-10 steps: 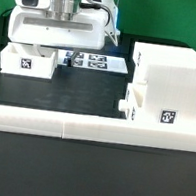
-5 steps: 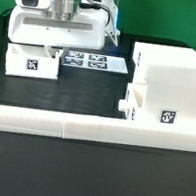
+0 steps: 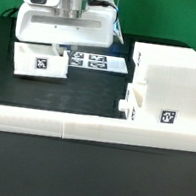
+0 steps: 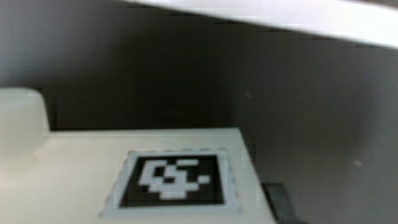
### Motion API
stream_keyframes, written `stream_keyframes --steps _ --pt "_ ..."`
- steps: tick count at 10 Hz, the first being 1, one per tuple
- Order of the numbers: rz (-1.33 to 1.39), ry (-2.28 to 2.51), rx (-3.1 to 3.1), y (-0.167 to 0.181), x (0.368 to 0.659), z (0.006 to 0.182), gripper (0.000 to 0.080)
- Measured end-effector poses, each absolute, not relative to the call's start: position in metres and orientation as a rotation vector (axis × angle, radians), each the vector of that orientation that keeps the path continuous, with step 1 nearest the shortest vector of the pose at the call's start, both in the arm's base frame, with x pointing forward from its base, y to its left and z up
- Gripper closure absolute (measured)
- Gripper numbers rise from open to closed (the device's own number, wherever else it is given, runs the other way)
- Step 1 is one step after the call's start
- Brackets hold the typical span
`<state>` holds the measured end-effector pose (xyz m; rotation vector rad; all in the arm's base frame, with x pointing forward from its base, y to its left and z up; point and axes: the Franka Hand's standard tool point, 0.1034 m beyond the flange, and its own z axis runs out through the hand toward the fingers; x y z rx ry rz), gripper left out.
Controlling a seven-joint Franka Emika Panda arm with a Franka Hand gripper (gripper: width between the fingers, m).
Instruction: Assemble drawer
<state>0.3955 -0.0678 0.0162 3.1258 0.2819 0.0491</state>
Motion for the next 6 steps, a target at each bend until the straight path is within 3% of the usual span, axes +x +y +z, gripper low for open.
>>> stream_keyframes --steps 2,6 --pt "0.055 0.352 3.122 -0.049 0.413 0.024 0.0757" --pt "0.039 0.427 3.133 -0.035 0.474 0.049 0.0757"
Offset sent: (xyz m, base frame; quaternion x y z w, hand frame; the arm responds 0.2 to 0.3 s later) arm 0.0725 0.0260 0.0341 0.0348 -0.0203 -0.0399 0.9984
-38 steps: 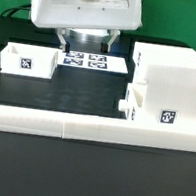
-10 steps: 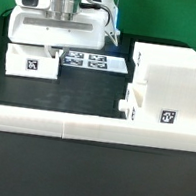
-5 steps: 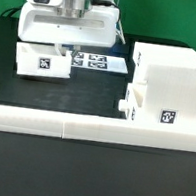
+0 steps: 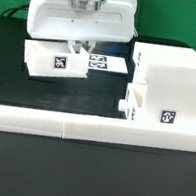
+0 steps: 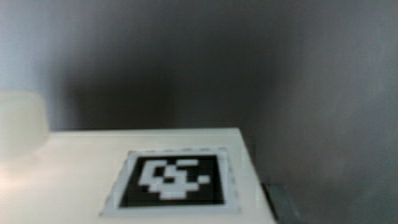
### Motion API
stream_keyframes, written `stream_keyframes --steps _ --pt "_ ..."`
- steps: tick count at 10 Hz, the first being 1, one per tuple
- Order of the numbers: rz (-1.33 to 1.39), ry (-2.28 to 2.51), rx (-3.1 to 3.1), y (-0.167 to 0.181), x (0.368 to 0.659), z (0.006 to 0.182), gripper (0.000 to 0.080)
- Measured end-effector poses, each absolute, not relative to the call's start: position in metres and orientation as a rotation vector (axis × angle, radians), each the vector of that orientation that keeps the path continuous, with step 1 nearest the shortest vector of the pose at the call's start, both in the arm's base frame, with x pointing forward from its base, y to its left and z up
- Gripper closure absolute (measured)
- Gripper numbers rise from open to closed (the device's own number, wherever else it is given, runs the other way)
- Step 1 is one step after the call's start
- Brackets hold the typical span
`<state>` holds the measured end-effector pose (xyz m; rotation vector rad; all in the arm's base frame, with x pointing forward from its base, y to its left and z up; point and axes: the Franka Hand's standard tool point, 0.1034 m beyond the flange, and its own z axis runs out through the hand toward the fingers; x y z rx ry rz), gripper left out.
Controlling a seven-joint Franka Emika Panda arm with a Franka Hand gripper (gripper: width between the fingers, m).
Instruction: Assemble drawer
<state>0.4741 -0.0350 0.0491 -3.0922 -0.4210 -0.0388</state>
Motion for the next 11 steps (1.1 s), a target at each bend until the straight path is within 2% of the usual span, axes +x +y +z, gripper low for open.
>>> stream_keyframes --steps 3,6,11 --pt "-0.041 -0.48 -3.084 -0.034 0.478 0.048 0.0757" --pt "-0.027 -0.914 -2.993 -0.037 0.477 0.045 0.0757" --pt "0.059 -1.519 -2.748 -0.038 0.518 0.069 0.0757"
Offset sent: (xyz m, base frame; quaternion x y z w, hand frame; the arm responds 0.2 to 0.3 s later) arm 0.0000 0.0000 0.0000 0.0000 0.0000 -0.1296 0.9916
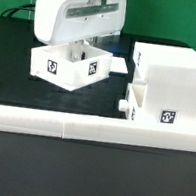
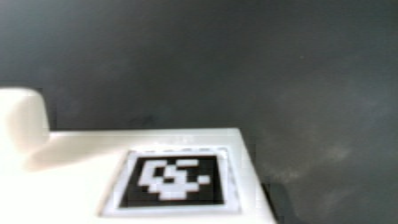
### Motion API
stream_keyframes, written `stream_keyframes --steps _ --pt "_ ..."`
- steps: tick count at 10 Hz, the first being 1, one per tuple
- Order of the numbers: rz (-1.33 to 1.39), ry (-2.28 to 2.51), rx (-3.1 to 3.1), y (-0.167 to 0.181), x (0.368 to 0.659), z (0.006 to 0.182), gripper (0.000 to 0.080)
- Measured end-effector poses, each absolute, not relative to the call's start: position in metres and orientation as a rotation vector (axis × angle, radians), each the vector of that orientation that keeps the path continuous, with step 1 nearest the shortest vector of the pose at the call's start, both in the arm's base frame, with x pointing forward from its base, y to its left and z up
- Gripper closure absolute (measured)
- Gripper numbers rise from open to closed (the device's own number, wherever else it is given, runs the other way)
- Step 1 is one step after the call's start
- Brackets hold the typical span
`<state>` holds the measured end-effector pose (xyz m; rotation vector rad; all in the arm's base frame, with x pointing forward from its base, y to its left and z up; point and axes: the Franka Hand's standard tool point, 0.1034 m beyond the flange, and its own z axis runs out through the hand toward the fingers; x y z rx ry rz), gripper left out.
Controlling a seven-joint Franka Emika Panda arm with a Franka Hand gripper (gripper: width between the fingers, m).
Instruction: Assemble drawer
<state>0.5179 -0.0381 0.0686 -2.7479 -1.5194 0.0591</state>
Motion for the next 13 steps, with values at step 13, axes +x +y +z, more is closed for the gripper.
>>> stream_keyframes --steps 13 --pt "0.073 -2.136 -2.289 -0.04 0.529 0.058 0.0757"
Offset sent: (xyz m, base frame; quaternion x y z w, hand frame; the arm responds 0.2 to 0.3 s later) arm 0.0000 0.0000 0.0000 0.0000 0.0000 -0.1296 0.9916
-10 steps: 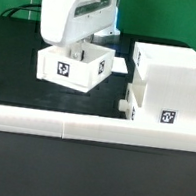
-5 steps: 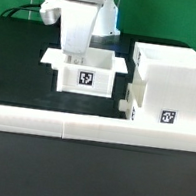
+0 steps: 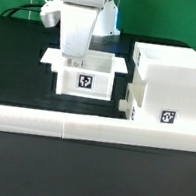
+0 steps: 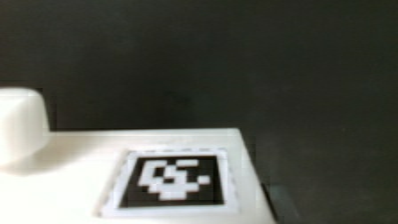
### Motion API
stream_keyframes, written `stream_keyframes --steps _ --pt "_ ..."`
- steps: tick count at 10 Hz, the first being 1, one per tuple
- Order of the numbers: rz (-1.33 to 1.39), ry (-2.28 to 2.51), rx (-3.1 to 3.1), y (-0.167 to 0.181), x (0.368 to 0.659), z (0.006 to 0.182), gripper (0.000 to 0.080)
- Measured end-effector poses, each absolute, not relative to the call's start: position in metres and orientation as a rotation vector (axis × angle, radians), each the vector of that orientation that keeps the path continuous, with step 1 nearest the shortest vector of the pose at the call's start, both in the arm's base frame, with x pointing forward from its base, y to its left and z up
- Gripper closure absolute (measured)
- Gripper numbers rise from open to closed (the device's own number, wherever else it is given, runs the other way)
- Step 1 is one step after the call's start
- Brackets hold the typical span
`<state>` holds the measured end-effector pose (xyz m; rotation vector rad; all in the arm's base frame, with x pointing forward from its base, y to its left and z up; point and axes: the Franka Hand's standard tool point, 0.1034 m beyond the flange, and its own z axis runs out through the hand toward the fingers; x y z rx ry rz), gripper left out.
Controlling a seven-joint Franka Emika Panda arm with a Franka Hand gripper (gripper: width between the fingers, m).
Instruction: Assemble drawer
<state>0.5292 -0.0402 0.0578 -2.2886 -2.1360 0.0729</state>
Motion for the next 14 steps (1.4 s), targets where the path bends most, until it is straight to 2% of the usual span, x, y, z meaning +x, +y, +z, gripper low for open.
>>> stream_keyframes --steps 4,14 --pt "0.049 -2.205 -2.241 -0.029 0.547 0.061 0.0757" --pt "0.023 -2.189 -2.269 -0.019 0.548 0.059 0.0757"
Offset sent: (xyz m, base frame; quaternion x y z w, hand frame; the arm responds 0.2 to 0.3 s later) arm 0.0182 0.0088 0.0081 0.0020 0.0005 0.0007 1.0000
